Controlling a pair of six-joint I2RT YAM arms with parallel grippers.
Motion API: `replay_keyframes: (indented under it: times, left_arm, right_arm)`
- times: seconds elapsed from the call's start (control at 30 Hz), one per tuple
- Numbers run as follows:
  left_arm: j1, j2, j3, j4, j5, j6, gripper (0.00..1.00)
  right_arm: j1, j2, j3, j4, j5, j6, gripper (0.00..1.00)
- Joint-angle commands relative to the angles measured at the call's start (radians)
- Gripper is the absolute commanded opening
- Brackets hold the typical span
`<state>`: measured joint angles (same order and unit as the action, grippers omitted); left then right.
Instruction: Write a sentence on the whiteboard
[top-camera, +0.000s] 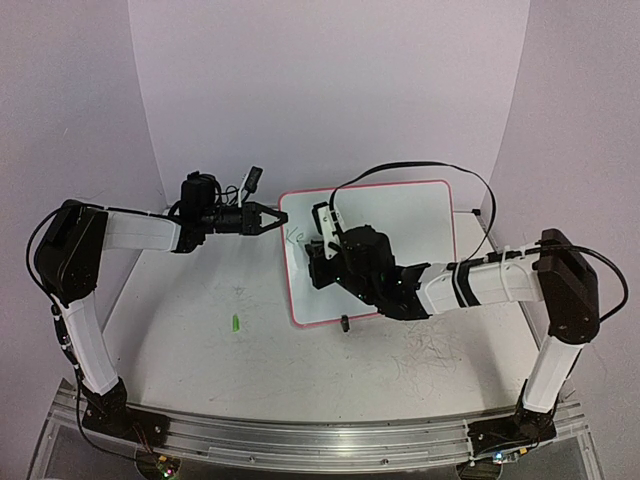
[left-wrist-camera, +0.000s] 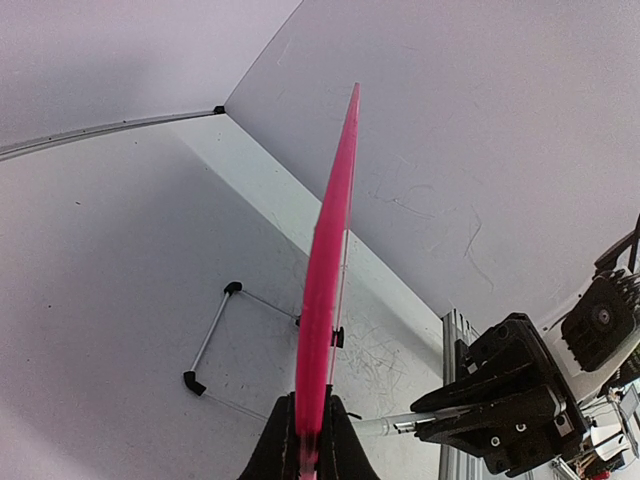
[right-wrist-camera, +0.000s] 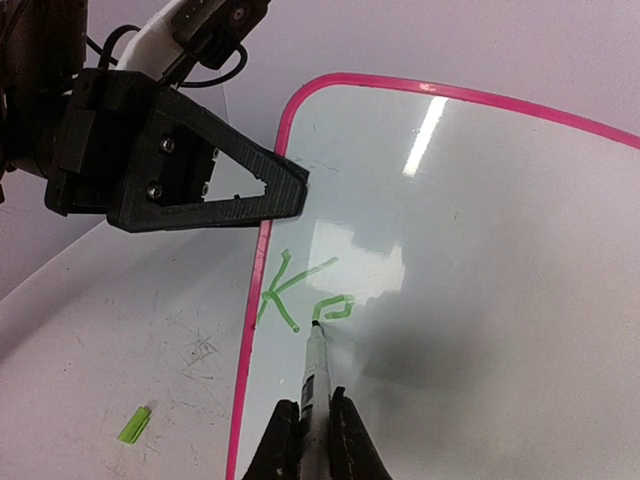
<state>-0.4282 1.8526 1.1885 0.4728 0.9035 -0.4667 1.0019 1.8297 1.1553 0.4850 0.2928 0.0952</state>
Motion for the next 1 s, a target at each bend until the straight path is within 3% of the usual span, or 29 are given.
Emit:
replay_keyframes:
  times: [0.0,0.83,0.97]
  left_arm:
    - [0.004,-0.052,0.004,0.038,0.009,0.008,0.0]
    - [0.004,-0.053,0.004,0.038,0.009,0.01,0.0]
    - [0.004,-0.051,0.004,0.039,0.009,0.01,0.0]
  right_arm:
    - [-0.011,-0.026,-0.021,-0.048,0.047,0.008,0.0]
    - [-0.029,-0.056,-0.011,-0.015,0.058,0.019,0.0]
    - [-0.029,-0.101,-0.06,0.055,-0.033,0.002,0.0]
